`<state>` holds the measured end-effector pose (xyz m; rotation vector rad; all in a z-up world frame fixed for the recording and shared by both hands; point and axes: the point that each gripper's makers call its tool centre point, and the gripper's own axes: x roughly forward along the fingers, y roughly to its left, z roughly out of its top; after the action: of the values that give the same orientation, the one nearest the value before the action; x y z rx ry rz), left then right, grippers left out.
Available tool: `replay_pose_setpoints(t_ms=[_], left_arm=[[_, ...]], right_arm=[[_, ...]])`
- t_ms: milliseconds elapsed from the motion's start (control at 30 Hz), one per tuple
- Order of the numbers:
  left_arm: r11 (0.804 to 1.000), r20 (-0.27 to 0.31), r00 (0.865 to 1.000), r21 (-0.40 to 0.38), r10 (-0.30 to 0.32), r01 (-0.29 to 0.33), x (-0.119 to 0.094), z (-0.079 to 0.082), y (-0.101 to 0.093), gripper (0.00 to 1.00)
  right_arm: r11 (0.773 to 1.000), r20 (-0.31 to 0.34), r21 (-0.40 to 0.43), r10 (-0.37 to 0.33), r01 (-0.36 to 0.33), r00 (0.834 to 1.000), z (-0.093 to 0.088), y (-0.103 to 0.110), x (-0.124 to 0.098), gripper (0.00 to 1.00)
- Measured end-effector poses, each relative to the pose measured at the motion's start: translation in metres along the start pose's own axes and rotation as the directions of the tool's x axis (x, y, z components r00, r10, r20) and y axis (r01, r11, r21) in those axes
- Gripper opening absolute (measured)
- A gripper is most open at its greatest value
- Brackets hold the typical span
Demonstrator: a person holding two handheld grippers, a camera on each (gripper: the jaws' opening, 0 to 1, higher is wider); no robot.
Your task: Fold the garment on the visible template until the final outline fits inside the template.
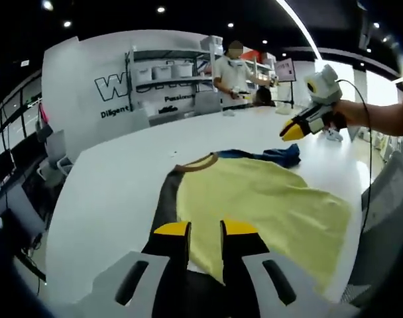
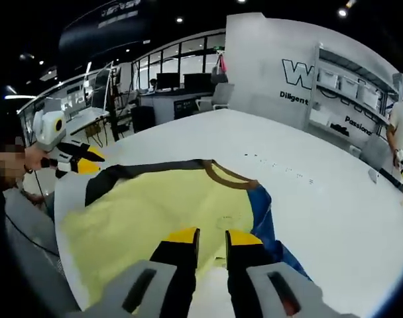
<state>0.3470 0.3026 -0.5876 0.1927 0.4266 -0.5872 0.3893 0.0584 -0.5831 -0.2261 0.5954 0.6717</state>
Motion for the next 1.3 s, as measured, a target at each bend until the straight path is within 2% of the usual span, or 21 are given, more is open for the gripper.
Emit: replay_pose_setpoints(t_ms=[33,167,400,467,567,700,733,767,867,900,967,1133,1200,1300], left_arm=[[1.000,-0.001,1.000,0.000,0.001,-0.001,-0.001,-0.001,-0.001,0.14],[1.000,-0.013,1.000,-0.017,-0.019,0.019,-0.010,-0.008,-0.012,0.15],[0.999,-0.086,0.995,0.007,-0.052,0.052,-0.021,-0.034,-0.029,0.16],[0.998,-0.142,0.988,0.002,-0.062,0.063,-0.026,-0.046,-0.033,0.16],[0.997,-0.152,0.986,0.021,-0.068,0.072,-0.028,-0.051,-0.037,0.16],[0.994,-0.213,0.972,0.013,-0.101,0.106,-0.032,-0.066,-0.049,0.16],[0.992,-0.239,0.964,0.025,-0.117,0.126,-0.034,-0.071,-0.054,0.17],[0.991,-0.246,0.962,0.027,-0.117,0.128,-0.035,-0.074,-0.055,0.17],[0.990,-0.305,0.943,-0.010,-0.136,0.139,-0.039,-0.088,-0.062,0.18],[0.991,-0.295,0.947,-0.001,-0.130,0.135,-0.038,-0.086,-0.062,0.18],[0.991,-0.295,0.947,0.000,-0.129,0.135,-0.042,-0.088,-0.064,0.18],[0.992,-0.327,0.936,-0.021,-0.128,0.128,-0.048,-0.097,-0.066,0.20],[0.992,-0.337,0.933,-0.023,-0.124,0.123,-0.050,-0.101,-0.066,0.20],[0.993,-0.364,0.924,-0.070,-0.118,0.099,-0.052,-0.110,-0.067,0.19]], right_arm=[[1.000,-0.011,0.001,0.019,-0.019,1.000,-0.003,0.004,-0.001,0.06],[1.000,-0.026,0.012,0.027,-0.027,0.999,-0.015,0.014,-0.008,0.10],[0.999,-0.049,0.048,0.014,-0.012,0.999,-0.040,0.024,-0.021,0.11],[0.998,-0.056,0.065,0.007,-0.004,0.998,-0.046,0.026,-0.025,0.11],[0.996,-0.063,0.084,0.009,-0.003,0.998,-0.053,0.028,-0.029,0.12],[0.995,-0.097,0.100,0.005,0.005,0.995,-0.066,0.036,-0.035,0.13],[0.994,-0.106,0.112,0.008,0.004,0.994,-0.070,0.040,-0.037,0.13],[0.993,-0.115,0.119,0.008,0.005,0.993,-0.073,0.042,-0.038,0.13],[0.992,-0.148,0.124,0.009,0.009,0.989,-0.084,0.049,-0.040,0.16],[0.991,-0.156,0.132,-0.002,0.023,0.988,-0.087,0.050,-0.042,0.18],[0.990,-0.178,0.137,0.003,0.021,0.984,-0.096,0.056,-0.045,0.18],[0.985,-0.213,0.173,0.023,0.015,0.977,-0.112,0.071,-0.047,0.19],[0.981,-0.246,0.193,0.019,0.030,0.969,-0.122,0.075,-0.049,0.21],[0.979,-0.285,0.203,0.038,0.022,0.958,-0.134,0.085,-0.051,0.20]])
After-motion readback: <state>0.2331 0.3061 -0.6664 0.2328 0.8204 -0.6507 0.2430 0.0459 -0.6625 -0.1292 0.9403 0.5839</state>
